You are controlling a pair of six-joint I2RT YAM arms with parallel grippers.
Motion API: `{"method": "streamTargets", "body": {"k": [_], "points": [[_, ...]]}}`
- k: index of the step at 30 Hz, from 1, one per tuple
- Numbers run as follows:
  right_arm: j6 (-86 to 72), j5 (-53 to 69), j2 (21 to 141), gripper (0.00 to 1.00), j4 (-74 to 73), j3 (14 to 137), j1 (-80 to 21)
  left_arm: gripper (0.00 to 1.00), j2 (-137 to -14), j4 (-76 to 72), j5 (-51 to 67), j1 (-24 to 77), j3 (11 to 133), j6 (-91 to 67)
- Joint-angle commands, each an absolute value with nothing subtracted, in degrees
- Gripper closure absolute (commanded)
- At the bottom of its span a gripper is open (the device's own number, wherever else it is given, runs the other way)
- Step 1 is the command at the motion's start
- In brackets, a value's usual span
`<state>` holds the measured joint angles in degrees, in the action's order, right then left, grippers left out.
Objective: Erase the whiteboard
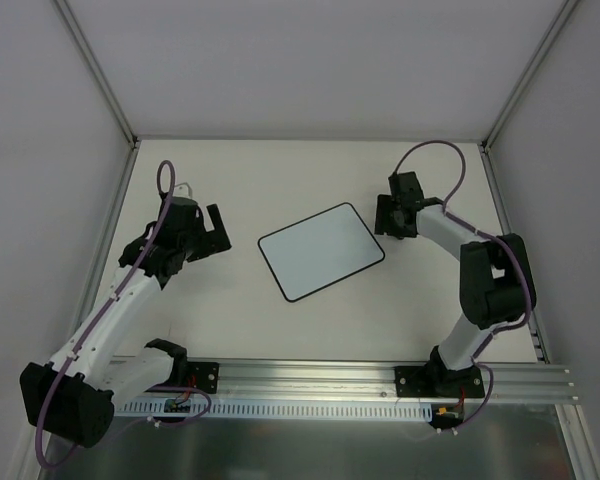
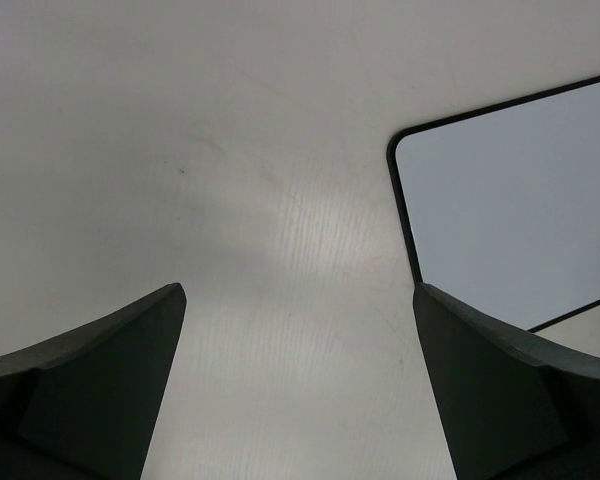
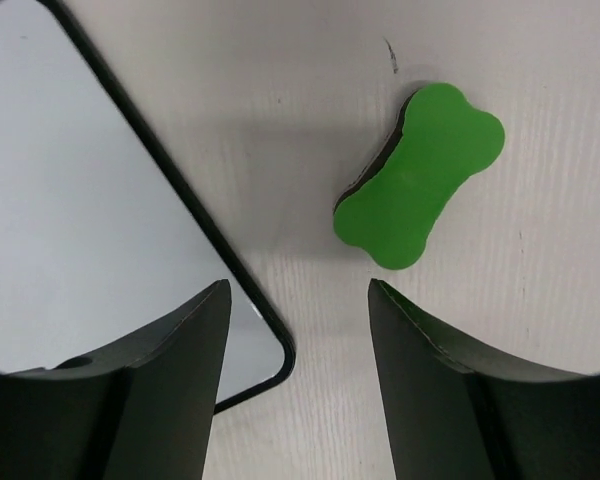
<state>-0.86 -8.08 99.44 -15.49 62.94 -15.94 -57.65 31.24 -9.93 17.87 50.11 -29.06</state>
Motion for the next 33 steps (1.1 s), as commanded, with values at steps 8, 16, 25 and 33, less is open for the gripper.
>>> {"method": "streamTargets", "body": {"k": [8, 16, 25, 33], "points": [[7.1, -15.2, 67.4, 0.01, -19.4, 61.5, -16.2, 0.01, -46.3, 34.6, -17.7, 17.2, 56.4, -21.2], [14.9, -24.2, 43.7, 0.01, -21.4, 62.5, -16.2, 0.01, -35.8, 34.9, -24.0, 17.2, 63.4, -13.7], [17.9, -23.8, 25.8, 0.01, -21.4, 62.7, -16.3, 0.01, -26.6, 34.9, -28.5, 17.2, 71.4, -8.6], [19.5, -21.5, 21.4, 0.01, -21.3, 61.2, -16.3, 0.01, -22.4, 35.0, -28.6, 17.2, 72.2, -7.8]]}}
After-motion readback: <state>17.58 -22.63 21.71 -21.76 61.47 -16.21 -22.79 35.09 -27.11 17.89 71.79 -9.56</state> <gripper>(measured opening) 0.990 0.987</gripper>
